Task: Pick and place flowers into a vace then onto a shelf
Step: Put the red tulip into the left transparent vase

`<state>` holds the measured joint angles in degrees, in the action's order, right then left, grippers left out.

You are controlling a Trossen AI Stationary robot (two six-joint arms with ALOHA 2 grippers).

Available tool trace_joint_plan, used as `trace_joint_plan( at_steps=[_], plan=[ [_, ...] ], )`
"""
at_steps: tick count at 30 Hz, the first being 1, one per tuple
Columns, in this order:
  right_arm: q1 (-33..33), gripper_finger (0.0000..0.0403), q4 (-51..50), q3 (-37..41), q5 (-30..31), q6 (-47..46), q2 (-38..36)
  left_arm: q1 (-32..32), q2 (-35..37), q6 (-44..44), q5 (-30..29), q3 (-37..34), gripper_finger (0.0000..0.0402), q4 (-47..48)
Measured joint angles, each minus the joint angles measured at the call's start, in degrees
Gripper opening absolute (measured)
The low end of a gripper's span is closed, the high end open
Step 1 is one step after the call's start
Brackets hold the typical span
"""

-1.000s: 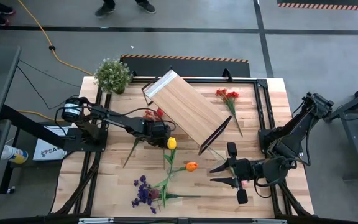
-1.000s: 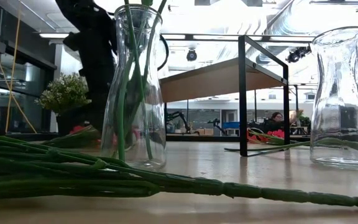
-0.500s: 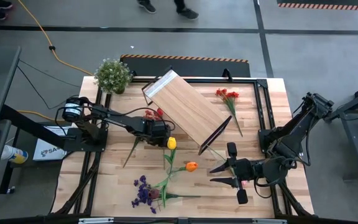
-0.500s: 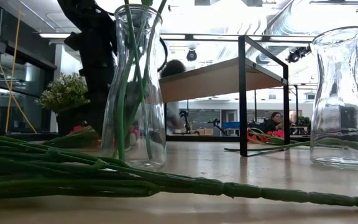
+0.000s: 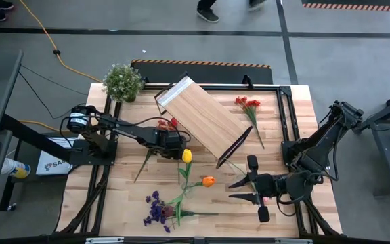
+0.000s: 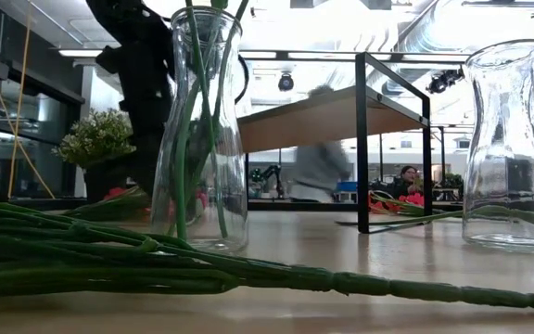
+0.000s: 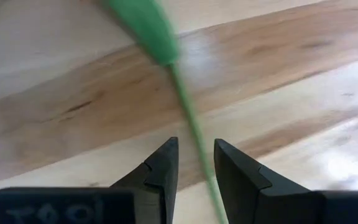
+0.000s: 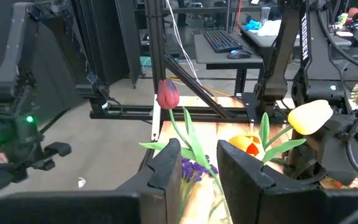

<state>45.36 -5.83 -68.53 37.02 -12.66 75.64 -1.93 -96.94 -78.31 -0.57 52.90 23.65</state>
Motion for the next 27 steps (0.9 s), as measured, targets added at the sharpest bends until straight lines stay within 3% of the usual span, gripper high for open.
trace_joint_plan(
  at_steps=[10,27],
  plan=[
    [0.00,0.0094,-0.58,0.00,0.98,0.12,0.00,0.07,-1.22,1.55,-1.68,3.55,0.0133,2.30],
    [-0.09,0.0094,-0.78,0.00,2.05,1.17,0.00,0.13,-7.64,0.06,1.07,4.14,0.0133,5.91]
  ],
)
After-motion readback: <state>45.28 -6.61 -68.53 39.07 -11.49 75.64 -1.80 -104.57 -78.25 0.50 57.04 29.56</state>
